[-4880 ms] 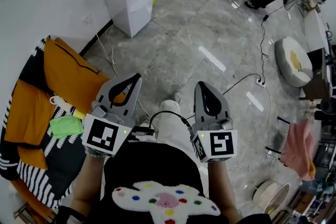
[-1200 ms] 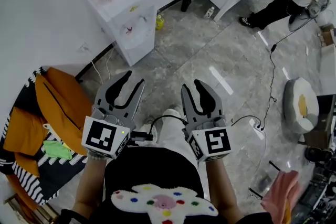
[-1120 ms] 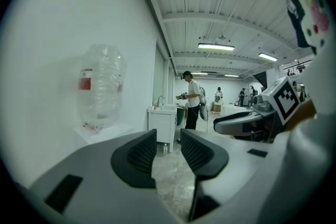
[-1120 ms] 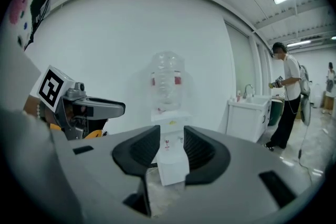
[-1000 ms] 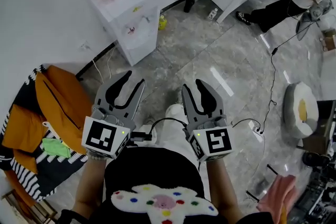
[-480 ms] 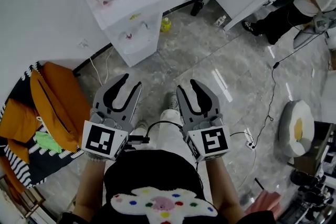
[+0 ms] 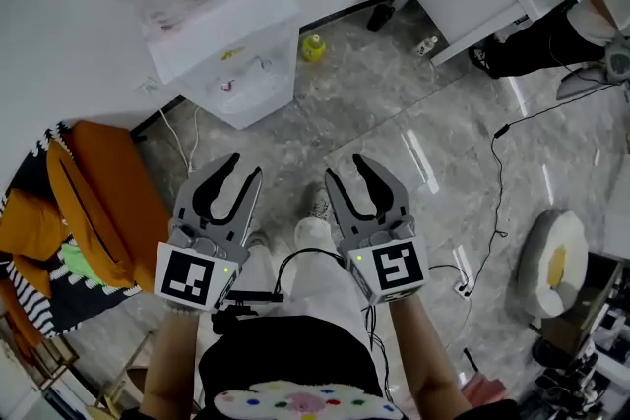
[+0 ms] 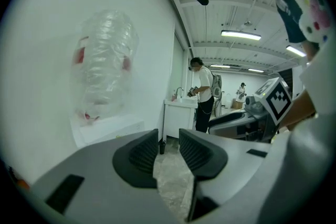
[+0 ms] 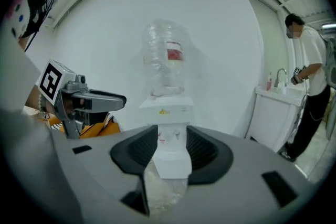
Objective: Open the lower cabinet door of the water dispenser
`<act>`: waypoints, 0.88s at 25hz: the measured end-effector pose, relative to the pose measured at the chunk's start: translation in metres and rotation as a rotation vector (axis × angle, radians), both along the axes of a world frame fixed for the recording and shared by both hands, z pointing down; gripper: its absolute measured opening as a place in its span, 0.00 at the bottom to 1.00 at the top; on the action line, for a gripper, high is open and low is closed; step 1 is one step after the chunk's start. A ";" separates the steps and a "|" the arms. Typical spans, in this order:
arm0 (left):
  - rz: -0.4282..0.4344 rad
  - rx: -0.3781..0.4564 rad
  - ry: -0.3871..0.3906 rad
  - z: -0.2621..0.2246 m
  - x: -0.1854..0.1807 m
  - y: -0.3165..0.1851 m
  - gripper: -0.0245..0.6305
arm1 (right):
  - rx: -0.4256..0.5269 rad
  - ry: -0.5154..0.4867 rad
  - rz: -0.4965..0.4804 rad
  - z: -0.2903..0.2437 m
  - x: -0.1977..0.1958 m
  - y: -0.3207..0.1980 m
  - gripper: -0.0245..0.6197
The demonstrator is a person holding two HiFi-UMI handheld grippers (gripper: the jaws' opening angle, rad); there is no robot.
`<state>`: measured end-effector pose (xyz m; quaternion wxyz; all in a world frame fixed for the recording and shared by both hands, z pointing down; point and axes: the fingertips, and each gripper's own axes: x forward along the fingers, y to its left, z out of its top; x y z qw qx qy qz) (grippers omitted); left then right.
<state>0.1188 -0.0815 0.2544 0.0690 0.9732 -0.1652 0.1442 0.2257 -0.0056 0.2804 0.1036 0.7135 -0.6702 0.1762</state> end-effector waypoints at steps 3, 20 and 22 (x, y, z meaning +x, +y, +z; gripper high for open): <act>-0.007 -0.001 -0.017 0.014 0.017 -0.007 0.22 | -0.004 -0.013 -0.017 0.020 0.017 -0.011 0.30; -0.068 -0.062 -0.053 0.127 0.062 -0.032 0.26 | -0.035 -0.063 -0.145 0.161 0.063 -0.074 0.33; -0.081 -0.069 -0.064 0.144 0.066 -0.036 0.26 | -0.043 -0.067 -0.161 0.180 0.066 -0.082 0.33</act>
